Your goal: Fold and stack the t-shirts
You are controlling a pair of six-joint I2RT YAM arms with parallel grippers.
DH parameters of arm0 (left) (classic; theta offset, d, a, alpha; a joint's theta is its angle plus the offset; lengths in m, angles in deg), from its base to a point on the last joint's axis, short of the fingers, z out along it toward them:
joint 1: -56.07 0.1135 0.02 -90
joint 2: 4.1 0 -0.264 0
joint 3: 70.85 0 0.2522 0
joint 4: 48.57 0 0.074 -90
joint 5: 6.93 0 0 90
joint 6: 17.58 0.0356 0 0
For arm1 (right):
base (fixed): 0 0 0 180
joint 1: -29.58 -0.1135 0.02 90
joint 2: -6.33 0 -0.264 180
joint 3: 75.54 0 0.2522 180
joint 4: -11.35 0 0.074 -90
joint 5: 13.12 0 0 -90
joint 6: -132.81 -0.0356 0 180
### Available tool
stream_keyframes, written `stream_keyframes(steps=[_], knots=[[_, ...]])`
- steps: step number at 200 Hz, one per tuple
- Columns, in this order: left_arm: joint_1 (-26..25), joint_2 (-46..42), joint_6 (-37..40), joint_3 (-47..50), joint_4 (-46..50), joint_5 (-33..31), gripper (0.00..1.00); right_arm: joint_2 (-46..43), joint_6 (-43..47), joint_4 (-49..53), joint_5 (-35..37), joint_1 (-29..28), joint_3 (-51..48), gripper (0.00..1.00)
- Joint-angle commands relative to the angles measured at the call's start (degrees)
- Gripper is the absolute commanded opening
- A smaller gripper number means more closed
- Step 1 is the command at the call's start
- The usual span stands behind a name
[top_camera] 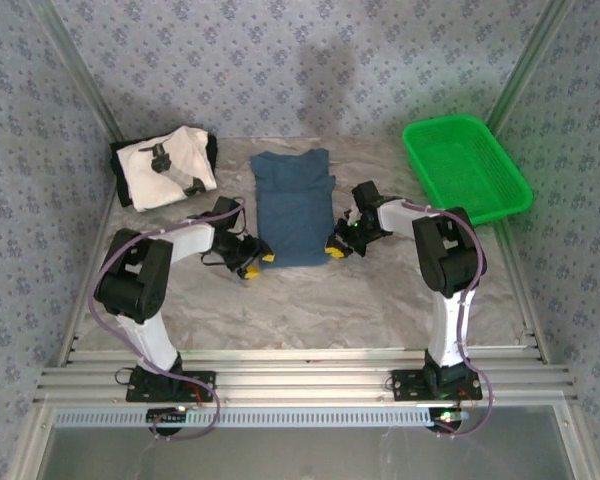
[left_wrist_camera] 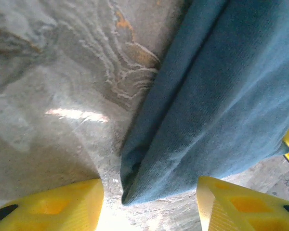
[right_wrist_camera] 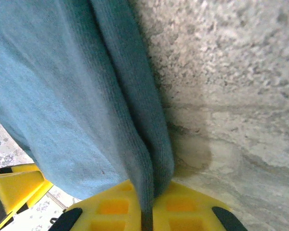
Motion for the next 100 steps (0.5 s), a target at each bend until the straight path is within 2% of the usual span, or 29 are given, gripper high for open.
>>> stream_keyframes(steps=[1,17,34,53,80,100], knots=[[-2.2,3.2,-1.0,-2.0,-8.0,-1.1,0.44,1.7,-0.6,0.3,3.8,-0.9,-1.8,0.08],[-2.8,2.4,0.8,-4.3,-6.1,-3.0,0.28,0.5,-0.6,0.3,3.9,-1.6,-2.7,0.05],[-3.9,1.4,2.8,-6.8,-2.8,-4.4,0.17,-1.6,-0.8,0.5,3.7,-2.3,-3.7,0.01],[-4.7,-1.4,4.1,-5.4,0.0,-5.9,0.00,-4.7,-0.9,1.5,3.7,-2.9,-7.1,0.00],[-6.6,-11.3,5.5,2.4,6.1,-10.0,0.00,-11.5,-1.0,4.8,4.9,-4.4,-10.8,0.00],[-7.6,-20.4,2.0,10.9,6.5,-11.2,0.00,-17.4,-3.3,6.6,5.4,-7.3,-15.7,0.00]])
